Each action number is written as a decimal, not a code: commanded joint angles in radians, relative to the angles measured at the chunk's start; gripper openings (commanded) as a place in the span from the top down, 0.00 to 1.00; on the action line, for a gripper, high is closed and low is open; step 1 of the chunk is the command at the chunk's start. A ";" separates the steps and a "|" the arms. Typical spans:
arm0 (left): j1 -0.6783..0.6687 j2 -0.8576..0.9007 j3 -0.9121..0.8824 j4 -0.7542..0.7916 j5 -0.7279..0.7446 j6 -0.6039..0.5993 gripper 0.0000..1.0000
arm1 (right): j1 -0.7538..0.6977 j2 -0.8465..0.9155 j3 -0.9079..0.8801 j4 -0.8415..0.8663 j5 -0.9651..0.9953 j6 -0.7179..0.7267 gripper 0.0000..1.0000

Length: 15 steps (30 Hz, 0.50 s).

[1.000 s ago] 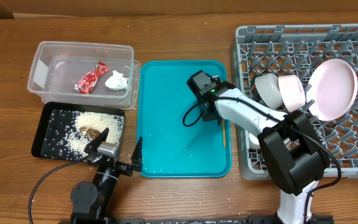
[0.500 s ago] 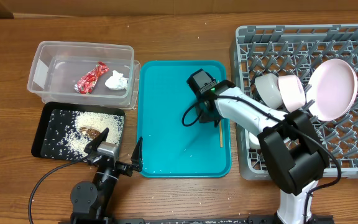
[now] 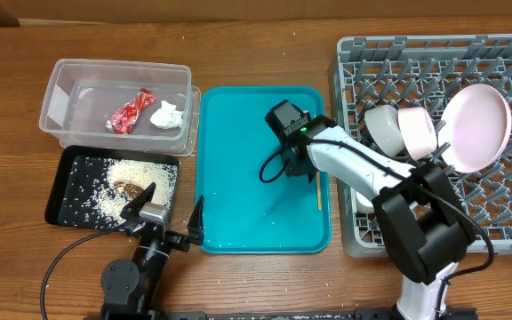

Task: Sort waste into correct bins and load items into the dishwasher
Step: 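Return the right gripper to the remaining chopstick on the tray, then grasp the second chopstick and place it in the rack, right gripper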

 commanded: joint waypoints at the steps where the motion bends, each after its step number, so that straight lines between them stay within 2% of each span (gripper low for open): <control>1: 0.006 -0.011 -0.005 0.002 0.015 0.019 0.00 | -0.024 -0.033 -0.006 0.008 0.028 0.009 0.73; 10: 0.006 -0.011 -0.005 0.002 0.015 0.019 0.00 | -0.070 0.019 -0.006 0.013 0.019 0.023 0.73; 15: 0.006 -0.011 -0.005 0.002 0.015 0.019 0.00 | -0.060 0.047 -0.006 0.010 -0.097 0.019 0.80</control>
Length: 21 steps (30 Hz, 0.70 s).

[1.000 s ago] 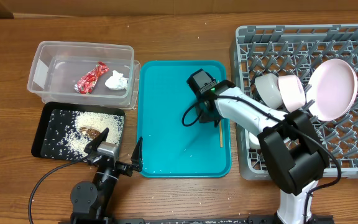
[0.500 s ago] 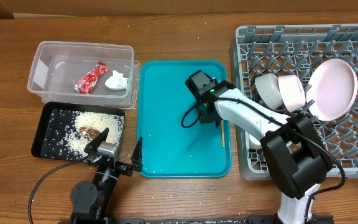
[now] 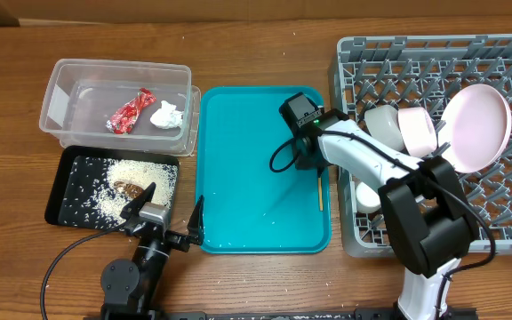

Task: Sort waste into correct bins and load items into the dishwasher
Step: 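Grasp the second chopstick and place it in the rack, right gripper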

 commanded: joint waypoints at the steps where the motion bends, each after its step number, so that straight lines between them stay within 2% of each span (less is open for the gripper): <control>1: 0.006 -0.011 -0.005 0.002 0.015 0.019 0.00 | 0.016 0.031 -0.005 0.001 -0.100 0.007 0.80; 6: 0.006 -0.011 -0.005 0.002 0.015 0.019 0.00 | 0.032 0.031 -0.005 -0.007 -0.211 0.007 0.80; 9: 0.006 -0.011 -0.005 0.003 0.015 0.019 0.00 | 0.038 0.029 -0.005 -0.008 -0.216 0.007 0.96; 13: 0.006 -0.011 -0.005 0.003 0.015 0.019 0.00 | 0.039 0.000 0.007 -0.019 -0.211 0.008 0.96; 17: 0.006 -0.011 -0.005 0.002 0.015 0.019 0.00 | 0.036 -0.139 0.074 -0.068 -0.201 0.008 0.96; 21: 0.006 -0.011 -0.005 0.002 0.015 0.019 0.00 | 0.019 -0.296 0.127 -0.089 -0.067 0.008 0.96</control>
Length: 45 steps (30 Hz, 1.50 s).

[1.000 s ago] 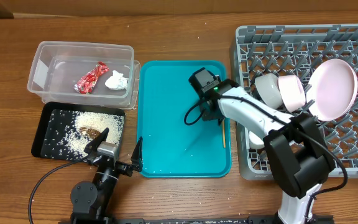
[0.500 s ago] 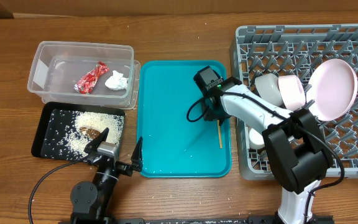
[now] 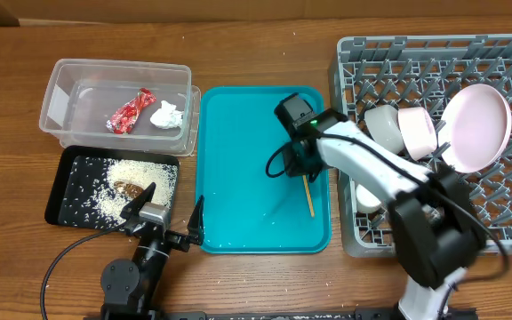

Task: Sort waste into correct bins and load items into the dishwasher

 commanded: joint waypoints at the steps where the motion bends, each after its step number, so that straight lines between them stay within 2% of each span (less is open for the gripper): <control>1: 0.006 -0.011 -0.005 0.002 0.015 0.019 0.00 | -0.022 -0.222 0.093 0.008 0.158 0.003 0.96; 3: 0.006 -0.011 -0.005 0.003 0.015 0.019 0.00 | -0.044 -0.277 0.093 0.016 0.273 -0.007 0.96; 5: 0.006 -0.011 -0.005 0.002 0.015 0.019 0.00 | -0.073 -0.299 0.093 0.026 0.325 -0.079 0.96; 6: 0.006 -0.011 -0.005 0.002 0.015 0.019 0.00 | -0.094 -0.300 0.093 0.030 0.323 -0.134 0.96; 9: 0.006 -0.011 -0.005 0.003 0.015 0.019 0.00 | -0.175 -0.267 0.071 0.072 0.303 -0.175 0.96; 14: 0.006 -0.011 -0.005 0.003 0.015 0.019 0.00 | -0.251 -0.181 0.038 0.138 0.175 -0.181 0.96; 20: 0.006 -0.011 -0.005 0.003 0.015 0.019 0.00 | -0.289 -0.117 0.040 0.126 0.173 -0.181 0.95; 25: 0.006 -0.011 -0.005 0.003 0.015 0.019 0.00 | -0.275 -0.192 0.114 0.022 0.154 -0.181 0.65; 31: 0.006 -0.011 -0.005 0.003 0.015 0.019 0.00 | -0.249 -0.359 0.233 -0.148 -0.015 -0.180 0.55; 34: 0.006 -0.011 -0.005 0.002 0.015 0.019 0.00 | -0.241 -0.540 0.238 -0.246 -0.167 -0.180 0.49; 35: 0.006 -0.011 -0.005 0.002 0.015 0.019 0.00 | -0.241 -0.578 0.238 -0.267 -0.213 -0.180 0.35; 36: 0.006 -0.011 -0.005 0.003 0.015 0.019 0.00 | -0.241 -0.610 0.238 -0.282 -0.263 -0.175 0.00; 38: 0.006 -0.011 -0.005 0.003 0.016 0.019 0.00 | -0.241 -0.685 0.238 -0.288 -0.353 -0.174 0.00; 40: 0.006 -0.011 -0.005 0.002 0.011 0.019 0.00 | -0.241 -0.742 0.238 -0.320 -0.354 -0.174 0.00; 45: 0.006 -0.011 -0.005 0.002 0.011 0.019 0.00 | -0.242 -0.815 0.238 -0.402 -0.222 -0.174 0.00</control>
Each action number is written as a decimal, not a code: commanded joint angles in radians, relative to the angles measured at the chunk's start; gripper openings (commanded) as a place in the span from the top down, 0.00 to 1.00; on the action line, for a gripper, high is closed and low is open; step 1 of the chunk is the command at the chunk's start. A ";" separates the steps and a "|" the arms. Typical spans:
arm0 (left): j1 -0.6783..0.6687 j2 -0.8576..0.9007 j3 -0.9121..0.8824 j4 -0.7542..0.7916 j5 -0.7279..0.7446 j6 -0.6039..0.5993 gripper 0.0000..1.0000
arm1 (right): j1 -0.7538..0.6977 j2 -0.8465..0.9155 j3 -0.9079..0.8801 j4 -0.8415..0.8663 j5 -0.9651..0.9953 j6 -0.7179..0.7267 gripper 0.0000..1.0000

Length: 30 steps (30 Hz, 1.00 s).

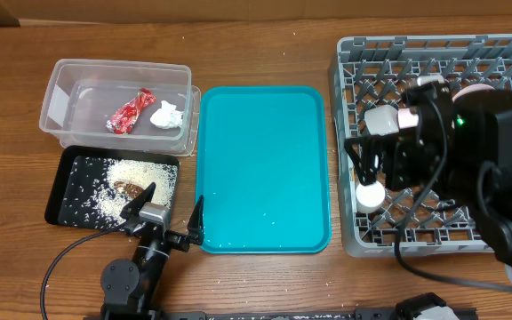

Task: Sort waste into correct bins and load items into the dishwasher

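Observation:
The teal tray (265, 169) holds only a few rice grains; no chopstick shows on it. My right arm (469, 151) hangs high over the grey dishwasher rack (434, 53) and covers most of the pink plate and bowls. Its gripper (367, 160) points down at the rack's left side, near a white bowl (382, 118) and a white cup (369, 194). Its fingers are dark and blurred, so what they hold is not visible. My left gripper (165, 213) rests open at the table's front edge, beside the tray's lower left corner.
A clear plastic bin (118, 102) at the back left holds a red wrapper (132, 111) and a crumpled white tissue (165, 116). Below it a black tray (114, 187) carries spilled rice and a brown scrap.
My right arm has gone from the tray's right side to above the rack. The wooden chopstick that lay on the tray under the gripper is gone from it.
At first my right gripper was low over the tray's upper right, with the chopstick lying by the tray's right rim. It shifted towards the stick, then stood on its upper end with the stick turned inward. Now the stick is off the tray and the arm is over the rack. My left arm stayed still.

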 commanded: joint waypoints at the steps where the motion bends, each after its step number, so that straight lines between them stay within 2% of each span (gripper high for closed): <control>1: 0.006 -0.011 -0.005 0.002 0.011 0.019 0.00 | 0.005 -0.079 0.013 -0.030 0.112 0.000 0.00; 7: 0.006 -0.011 -0.005 0.002 0.011 0.019 0.00 | 0.003 -0.206 0.006 -0.032 0.268 0.000 0.00; 11: 0.006 -0.011 -0.005 0.002 0.011 0.019 0.00 | -0.003 -0.295 -0.066 0.065 0.286 -0.003 0.00; 16: 0.006 -0.011 -0.005 0.002 0.011 0.019 0.00 | -0.080 -0.460 -0.336 0.319 0.285 -0.003 0.00; 21: 0.006 -0.011 -0.005 0.002 0.011 0.019 0.00 | -0.151 -0.631 -0.684 0.573 0.282 -0.001 0.00; 25: 0.006 -0.011 -0.005 0.002 0.011 0.019 0.00 | -0.174 -0.785 -0.904 0.654 0.274 0.001 0.00; 30: 0.006 -0.011 -0.005 0.002 0.011 0.019 0.00 | -0.193 -0.941 -1.093 0.737 0.273 0.001 0.00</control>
